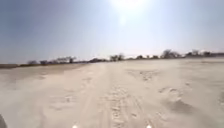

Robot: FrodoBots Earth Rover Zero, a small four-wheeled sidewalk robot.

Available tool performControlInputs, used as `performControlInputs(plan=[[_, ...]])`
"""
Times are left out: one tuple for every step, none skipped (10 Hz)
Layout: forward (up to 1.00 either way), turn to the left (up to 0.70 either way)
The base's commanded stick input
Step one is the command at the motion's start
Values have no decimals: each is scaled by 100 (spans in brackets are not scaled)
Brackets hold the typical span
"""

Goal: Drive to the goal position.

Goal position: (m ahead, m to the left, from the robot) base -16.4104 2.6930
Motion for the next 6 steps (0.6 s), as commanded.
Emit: performControlInputs(plan=[[70,0],[70,0],[70,0],[70,0],[70,0],[70,0]])
